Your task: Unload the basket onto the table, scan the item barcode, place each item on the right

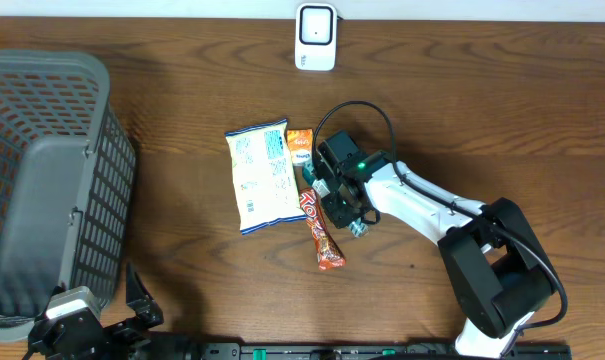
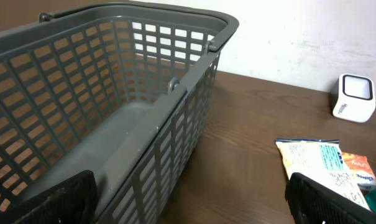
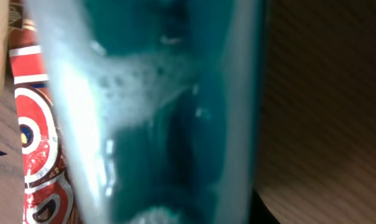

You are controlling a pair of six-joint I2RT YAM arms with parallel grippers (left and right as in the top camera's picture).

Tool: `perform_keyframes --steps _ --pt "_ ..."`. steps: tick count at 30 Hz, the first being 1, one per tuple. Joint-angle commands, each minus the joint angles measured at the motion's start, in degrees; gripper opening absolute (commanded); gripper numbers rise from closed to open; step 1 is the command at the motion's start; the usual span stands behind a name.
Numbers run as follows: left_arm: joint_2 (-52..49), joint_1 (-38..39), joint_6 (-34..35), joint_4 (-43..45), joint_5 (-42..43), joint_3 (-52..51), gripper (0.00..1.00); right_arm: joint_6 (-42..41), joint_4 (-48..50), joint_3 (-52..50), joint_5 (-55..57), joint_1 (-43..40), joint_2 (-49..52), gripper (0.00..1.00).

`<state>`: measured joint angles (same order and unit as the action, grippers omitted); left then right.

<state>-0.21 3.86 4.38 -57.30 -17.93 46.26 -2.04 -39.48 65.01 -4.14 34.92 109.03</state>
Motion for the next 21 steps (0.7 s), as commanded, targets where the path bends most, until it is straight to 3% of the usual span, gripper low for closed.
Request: perform_keyframes --steps 1,7,16,21 --pt "0.0 -0.2 4.0 -5.7 -1.6 -4.2 0.98 -0.5 -3.6 -5.3 0.0 0.0 9.0 0.01" --pt "0.0 -0.2 4.0 -5.7 -1.6 -4.2 0.98 0.0 -6.9 -0.4 -9.2 -2.0 8.8 0.01" --pt "0.0 -0.2 4.0 -5.7 -1.6 -4.2 0.98 11.0 -9.8 3.6 -32.8 -8.2 7.1 0.01" --pt "0.0 -0.2 4.0 -5.7 -1.6 -4.2 0.98 12.0 -9.9 3.6 -39.0 -12.0 5.6 0.01"
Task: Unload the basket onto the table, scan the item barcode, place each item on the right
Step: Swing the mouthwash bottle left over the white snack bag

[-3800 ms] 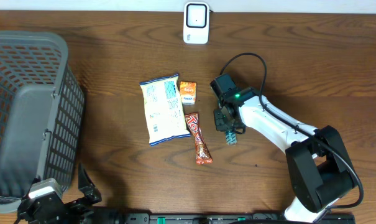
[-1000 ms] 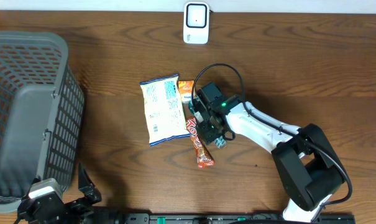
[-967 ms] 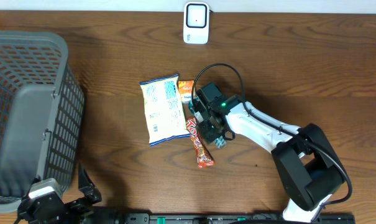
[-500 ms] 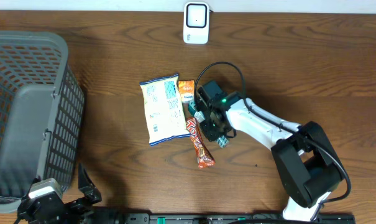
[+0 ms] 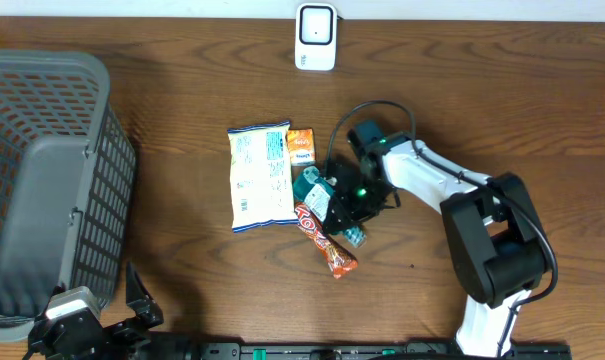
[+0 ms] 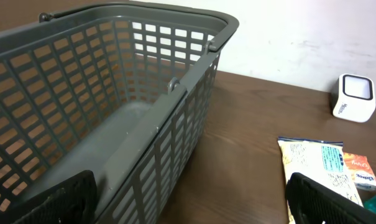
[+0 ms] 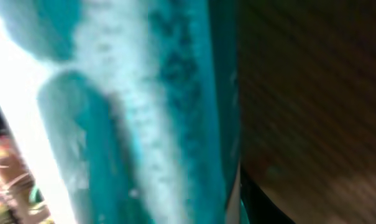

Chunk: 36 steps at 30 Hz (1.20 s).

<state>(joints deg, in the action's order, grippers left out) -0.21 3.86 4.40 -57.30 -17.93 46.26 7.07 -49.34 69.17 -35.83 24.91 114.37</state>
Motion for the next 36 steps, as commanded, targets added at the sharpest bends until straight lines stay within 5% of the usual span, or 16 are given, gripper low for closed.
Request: perform_keyframes --steps 1,10,36 --pt "0.0 -0.2 4.0 -5.7 -1.6 -4.2 0.98 3.4 -0.1 -0.5 -8.5 -2.7 -0.1 0.01" --pt "0.0 -0.2 4.0 -5.7 -1.6 -4.2 0.98 11.0 -0.4 -0.5 -22.0 -6.9 -5.5 0.01" --pt "0.0 -0.2 4.0 -5.7 -1.6 -4.2 0.98 6.7 4.5 -0.5 -29.2 -7.0 -26.1 0.01"
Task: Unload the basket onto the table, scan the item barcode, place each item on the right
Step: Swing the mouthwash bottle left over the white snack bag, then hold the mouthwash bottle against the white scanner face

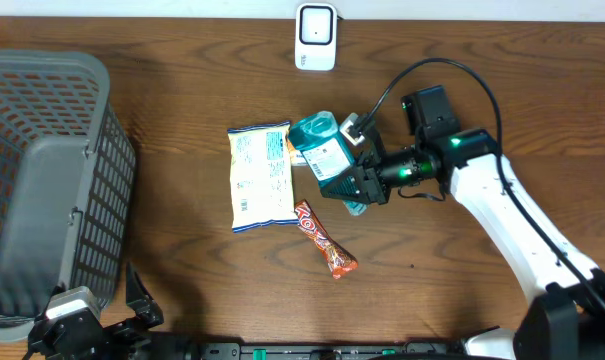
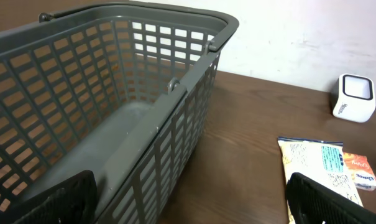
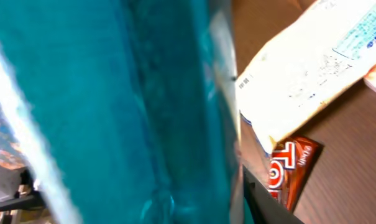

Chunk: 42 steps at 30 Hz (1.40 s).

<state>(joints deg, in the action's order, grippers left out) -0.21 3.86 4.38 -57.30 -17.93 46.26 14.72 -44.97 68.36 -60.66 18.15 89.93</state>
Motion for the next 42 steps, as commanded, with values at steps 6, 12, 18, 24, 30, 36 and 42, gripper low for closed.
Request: perform_keyframes --steps 6,12,18,24,30,36,42 --pt "0.0 -0.2 4.0 -5.7 -1.6 -4.2 0.98 -1.0 0.1 0.3 -0.9 -0.2 -2.0 0.01" --pt "0.0 -0.2 4.0 -5.7 -1.6 -4.2 0.98 -0.9 1.0 0.3 4.5 0.1 -2.0 0.01" --pt "0.0 -0.2 4.0 -5.7 -1.6 -4.2 0.98 -1.0 4.3 0.3 5.3 0.3 -2.0 0.01" --pt "0.0 -0.2 4.0 -5.7 -1.6 -4.2 0.98 -0.9 7.8 0.3 9.7 0.5 -1.9 0.01" --pt "0.0 -0.2 4.0 -5.7 -1.6 -4.2 0.98 -0.7 16.5 0.3 33.8 2.8 -1.7 0.01" --pt "0.0 -0.2 4.0 -5.7 -1.6 -4.2 0.98 -1.4 28.0 0.3 48.6 5.0 2.1 0.01" --pt "0.0 -0.2 4.0 -5.7 -1.6 -4.2 0.98 -0.3 42.5 1.3 58.5 5.2 10.6 0.01"
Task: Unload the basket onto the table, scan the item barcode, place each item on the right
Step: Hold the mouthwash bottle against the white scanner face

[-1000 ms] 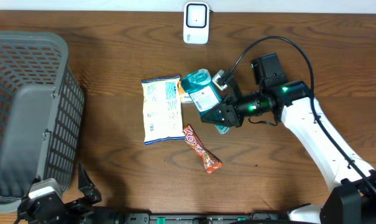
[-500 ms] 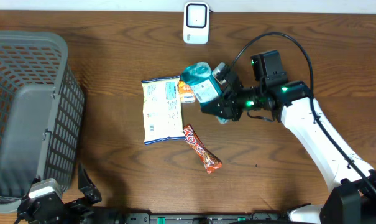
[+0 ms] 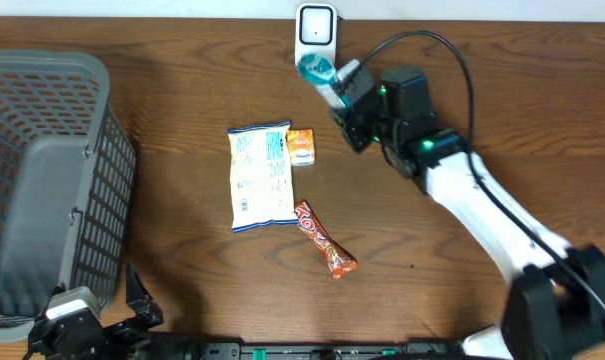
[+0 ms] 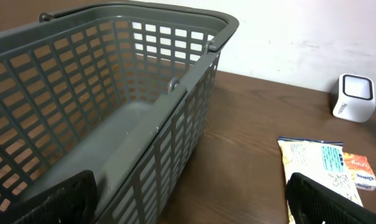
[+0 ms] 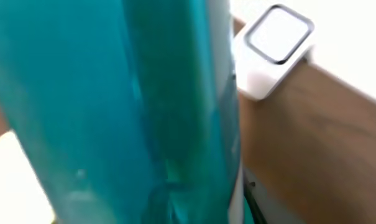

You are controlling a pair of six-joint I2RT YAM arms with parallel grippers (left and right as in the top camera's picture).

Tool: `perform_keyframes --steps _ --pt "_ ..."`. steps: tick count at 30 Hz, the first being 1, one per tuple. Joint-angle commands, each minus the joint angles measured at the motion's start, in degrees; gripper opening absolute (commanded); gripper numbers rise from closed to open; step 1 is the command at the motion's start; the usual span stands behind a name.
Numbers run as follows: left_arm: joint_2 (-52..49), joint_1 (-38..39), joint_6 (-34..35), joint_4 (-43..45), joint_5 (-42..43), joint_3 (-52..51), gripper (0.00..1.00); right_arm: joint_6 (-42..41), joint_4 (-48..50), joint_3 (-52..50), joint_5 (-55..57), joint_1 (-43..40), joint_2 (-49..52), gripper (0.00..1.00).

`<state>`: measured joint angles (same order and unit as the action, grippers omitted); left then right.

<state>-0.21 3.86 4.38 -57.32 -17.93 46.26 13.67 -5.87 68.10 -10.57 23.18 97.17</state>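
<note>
A teal bottle (image 3: 320, 71) is held up at the back of the table, with my right gripper (image 3: 345, 90) shut on it. Its top end sits just below the white barcode scanner (image 3: 315, 36). In the right wrist view the bottle (image 5: 113, 112) fills most of the frame and hides the fingers; the scanner (image 5: 271, 50) shows just beyond it. My left gripper (image 4: 191, 202) rests open at the table's front left corner, with nothing between its fingers.
A grey mesh basket (image 3: 42, 170) takes up the left side. Mid-table lie a white snack bag (image 3: 260, 178), a small orange packet (image 3: 301, 146) and a red candy bar (image 3: 325, 238). The right arm's cable loops over the back right.
My right gripper has carried the teal bottle from above the orange packet at mid-table to the back edge, next to the scanner. The left arm has not moved.
My right gripper was down on the teal bottle beside the candy bar. Then the bottle and candy bar had shifted slightly on the table. Later the bottle was held clear above the orange packet, and now it is at the scanner.
</note>
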Motion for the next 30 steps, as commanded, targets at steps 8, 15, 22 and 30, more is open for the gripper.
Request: perform_keyframes --steps 8,15,22,30 --pt "0.0 -0.2 4.0 -5.7 -1.6 -4.2 0.98 10.6 6.1 20.1 17.2 0.1 19.7 0.01" --pt "0.0 -0.2 4.0 -5.6 -1.6 -4.2 0.98 25.1 3.8 44.3 31.4 0.2 38.1 0.01" --pt "0.0 -0.2 4.0 -5.6 -1.6 -4.2 0.98 33.5 3.7 51.4 35.7 1.6 44.7 0.02" --pt "0.0 -0.2 4.0 -5.6 -1.6 -4.2 0.98 34.8 4.7 51.4 37.2 2.7 44.2 0.02"
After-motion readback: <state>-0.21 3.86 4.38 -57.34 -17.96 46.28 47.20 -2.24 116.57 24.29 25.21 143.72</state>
